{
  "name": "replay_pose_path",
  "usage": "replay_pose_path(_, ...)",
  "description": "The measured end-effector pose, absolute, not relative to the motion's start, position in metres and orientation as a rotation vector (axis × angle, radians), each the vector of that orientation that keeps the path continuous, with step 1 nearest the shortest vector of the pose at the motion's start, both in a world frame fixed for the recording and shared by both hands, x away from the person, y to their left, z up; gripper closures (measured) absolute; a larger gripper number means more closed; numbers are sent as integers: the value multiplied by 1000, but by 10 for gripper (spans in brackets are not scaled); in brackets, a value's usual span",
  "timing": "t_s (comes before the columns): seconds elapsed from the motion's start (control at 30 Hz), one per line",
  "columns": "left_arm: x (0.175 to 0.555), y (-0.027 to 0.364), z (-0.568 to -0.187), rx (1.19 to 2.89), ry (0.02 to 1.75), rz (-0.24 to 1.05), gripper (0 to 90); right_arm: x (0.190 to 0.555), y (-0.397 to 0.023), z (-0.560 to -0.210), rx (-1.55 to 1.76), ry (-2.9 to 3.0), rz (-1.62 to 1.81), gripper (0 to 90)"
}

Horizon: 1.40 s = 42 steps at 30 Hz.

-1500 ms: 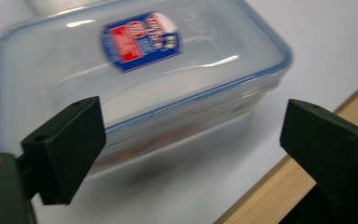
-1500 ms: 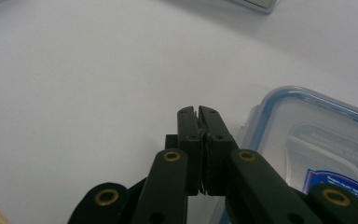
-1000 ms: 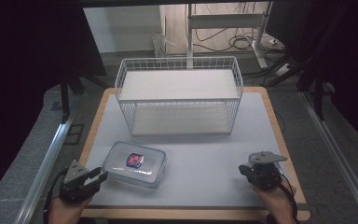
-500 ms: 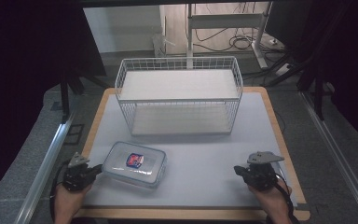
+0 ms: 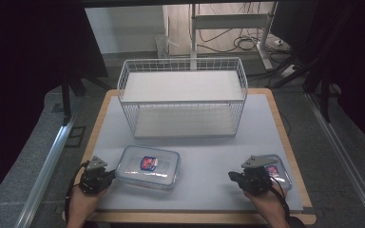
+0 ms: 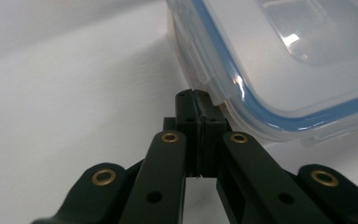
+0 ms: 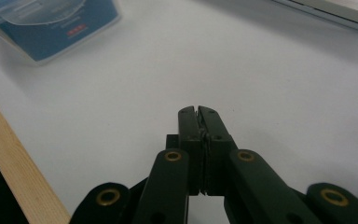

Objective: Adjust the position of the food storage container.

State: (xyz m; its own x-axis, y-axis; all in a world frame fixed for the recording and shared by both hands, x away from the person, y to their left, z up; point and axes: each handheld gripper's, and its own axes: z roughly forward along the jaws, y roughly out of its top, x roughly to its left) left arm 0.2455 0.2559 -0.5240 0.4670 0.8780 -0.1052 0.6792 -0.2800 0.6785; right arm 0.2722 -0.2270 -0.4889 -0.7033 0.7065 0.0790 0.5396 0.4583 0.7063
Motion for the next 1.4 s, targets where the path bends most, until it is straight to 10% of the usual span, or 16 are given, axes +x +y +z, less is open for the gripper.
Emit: replay_pose_path(1.4, 274, 166, -523, 2182, 1059, 289, 855, 311, -189, -502, 1060, 2485, 1065, 867)
